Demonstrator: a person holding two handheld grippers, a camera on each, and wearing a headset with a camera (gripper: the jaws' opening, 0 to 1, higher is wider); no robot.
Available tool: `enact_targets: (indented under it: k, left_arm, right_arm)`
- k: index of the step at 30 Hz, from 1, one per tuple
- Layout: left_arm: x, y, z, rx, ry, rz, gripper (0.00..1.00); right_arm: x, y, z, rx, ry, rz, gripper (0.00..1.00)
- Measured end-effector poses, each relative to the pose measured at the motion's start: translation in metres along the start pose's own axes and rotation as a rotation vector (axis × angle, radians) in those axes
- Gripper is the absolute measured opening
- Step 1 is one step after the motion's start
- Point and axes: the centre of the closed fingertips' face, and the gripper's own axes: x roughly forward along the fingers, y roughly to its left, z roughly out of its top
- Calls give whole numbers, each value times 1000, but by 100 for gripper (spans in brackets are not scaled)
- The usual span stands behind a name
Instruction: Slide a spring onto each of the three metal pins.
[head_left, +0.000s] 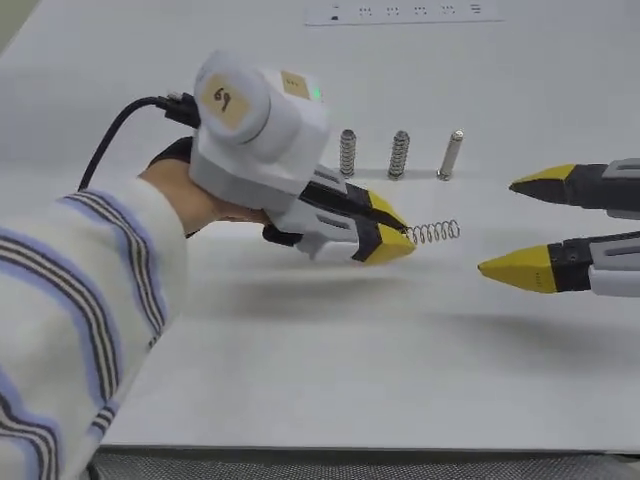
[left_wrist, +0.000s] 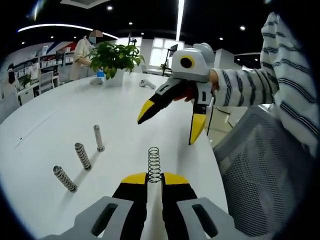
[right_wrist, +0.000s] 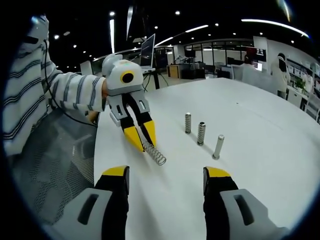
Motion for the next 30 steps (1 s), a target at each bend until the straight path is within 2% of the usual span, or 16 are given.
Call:
enact_targets:
  k: [5, 8, 13, 17, 20, 24, 30]
  left_arm:
    - [-1, -7, 7, 1, -27, -33, 2]
    - [1, -8, 8, 3, -22, -31, 2]
    - [1, -13, 8, -2, -24, -60, 2]
    - [0, -15, 10, -5, -32, -69, 2]
    - [-1, -19, 12, 0, -37, -88, 2]
    - [-5, -24, 19, -15, -72, -116, 2]
    - [-7, -24, 19, -21, -84, -134, 2]
  right_arm:
    - [3, 5, 0, -1, 7, 57, 47]
    - [5, 4, 1, 7, 1, 63, 43]
    - [6, 2, 4, 5, -13, 86, 36]
    - [7, 8, 5, -4, -16, 133, 25]
    - [9, 12, 5, -11, -15, 154, 21]
    - [10, 20, 6, -8, -20, 191, 14]
    - [9, 25, 10, 0, -32, 216, 10]
